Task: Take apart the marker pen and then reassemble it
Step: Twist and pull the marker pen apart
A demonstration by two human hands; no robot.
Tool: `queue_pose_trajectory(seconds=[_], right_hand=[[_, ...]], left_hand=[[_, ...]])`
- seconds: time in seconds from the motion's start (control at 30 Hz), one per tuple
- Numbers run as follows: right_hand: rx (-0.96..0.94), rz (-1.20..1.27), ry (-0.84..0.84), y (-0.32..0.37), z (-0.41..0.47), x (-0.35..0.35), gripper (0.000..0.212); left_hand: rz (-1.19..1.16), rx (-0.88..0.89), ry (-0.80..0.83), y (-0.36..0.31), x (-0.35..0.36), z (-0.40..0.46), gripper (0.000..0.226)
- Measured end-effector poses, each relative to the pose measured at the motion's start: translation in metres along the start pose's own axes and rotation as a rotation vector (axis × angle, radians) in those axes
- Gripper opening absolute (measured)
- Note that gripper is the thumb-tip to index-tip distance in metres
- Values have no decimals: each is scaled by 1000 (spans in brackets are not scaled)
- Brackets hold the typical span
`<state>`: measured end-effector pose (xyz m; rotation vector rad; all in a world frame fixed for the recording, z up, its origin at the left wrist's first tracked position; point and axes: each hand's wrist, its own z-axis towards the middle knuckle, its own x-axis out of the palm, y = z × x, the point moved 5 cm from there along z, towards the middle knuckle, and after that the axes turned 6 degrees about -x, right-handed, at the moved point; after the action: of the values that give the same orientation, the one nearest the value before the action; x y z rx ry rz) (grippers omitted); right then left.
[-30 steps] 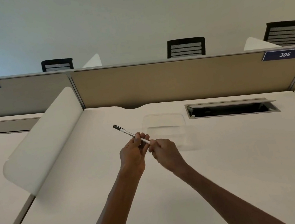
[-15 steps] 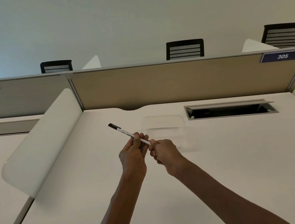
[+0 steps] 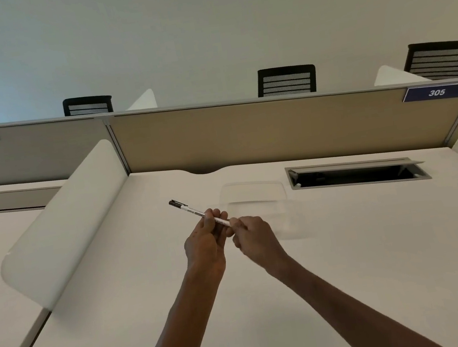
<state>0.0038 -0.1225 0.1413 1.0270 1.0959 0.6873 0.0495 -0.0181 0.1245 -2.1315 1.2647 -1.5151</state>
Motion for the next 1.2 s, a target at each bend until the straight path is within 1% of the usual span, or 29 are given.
queue_pose_trajectory(seconds=[0.03, 0.07, 0.13, 0.2, 0.27, 0.33, 0.37, 0.43, 0.47, 0.5, 0.53, 0.6, 0.63, 0.67, 0.7, 0.73, 0.8, 0.83, 0.87, 0.93, 0.97, 1.03, 1.07, 1.1, 1.13, 1.17, 1.2], right_hand=[[182, 245, 42, 0, -1, 1, 39], [322, 412, 89, 0, -3, 2, 40], [484, 577, 177, 0, -7, 4, 38], [526, 645, 200, 0, -7, 4, 34], [471, 589, 140, 2, -3, 3, 33], [311, 354, 28, 4, 1, 2, 35], [187, 172, -47, 7, 3, 2, 37], [-179, -250, -193, 15, 2, 2, 38], [-373, -441, -238, 19, 0, 5, 35], [-535, -616, -249, 19, -3, 7, 31], [-652, -768, -240, 17, -4, 9, 23], [-784, -947, -192, 10, -2, 12, 14], [-791, -962, -170, 9, -2, 12, 14], [-740, -917, -151, 8, -2, 12, 17], [-637, -790, -126, 10, -1, 10, 22], [-472, -577, -78, 13, 1, 8, 28], [-26, -17, 64, 12, 1, 7, 38], [167, 234, 115, 13, -2, 8, 41], [307, 407, 164, 13, -4, 8, 42], [489, 621, 254, 16, -8, 7, 40], [535, 689, 277, 15, -10, 7, 38], [533, 709, 250, 14, -8, 7, 34], [489, 642, 205, 13, -6, 6, 34], [408, 523, 145, 14, -4, 5, 35], [284, 341, 66, 14, -1, 4, 35], [116, 107, -33, 17, 1, 2, 35], [-99, -154, -130, 20, 1, 1, 33]], left_hand=[[22, 21, 22, -1, 0, 0, 20], [39, 40, 44, -2, 0, 1, 21], [53, 74, 75, -4, 0, -2, 23], [51, 97, 74, -6, 0, -4, 21], [45, 108, 49, -8, 1, -7, 17], [28, 103, 3, -7, 2, -10, 17], [5, 87, -23, -6, 2, -10, 18], [-53, 34, -66, -6, 2, -12, 15], [-71, 5, -88, -6, 1, -12, 14], [-77, -23, -105, -6, 0, -11, 13], [-73, -49, -115, -6, -1, -10, 14], [-57, -94, -107, -4, -5, -9, 14], [-50, -102, -92, -4, -7, -9, 14], [-46, -97, -74, -4, -8, -8, 14], [-48, -81, -56, -6, -9, -6, 15], [-49, -57, -33, -7, -9, -5, 15], [-19, -5, 35, -11, -6, -5, 18], [8, 16, 64, -12, -4, -7, 19], [43, 38, 88, -14, -2, -9, 19], [107, 88, 129, -19, 1, -14, 20], [122, 111, 137, -21, 3, -16, 19], [129, 143, 113, -24, 3, -18, 17], [130, 152, 80, -24, 3, -18, 16], [124, 153, 40, -23, 3, -19, 17], [107, 144, 2, -22, 3, -19, 17], [78, 126, -30, -20, 4, -18, 18], [45, 101, -58, -19, 4, -19, 17]])
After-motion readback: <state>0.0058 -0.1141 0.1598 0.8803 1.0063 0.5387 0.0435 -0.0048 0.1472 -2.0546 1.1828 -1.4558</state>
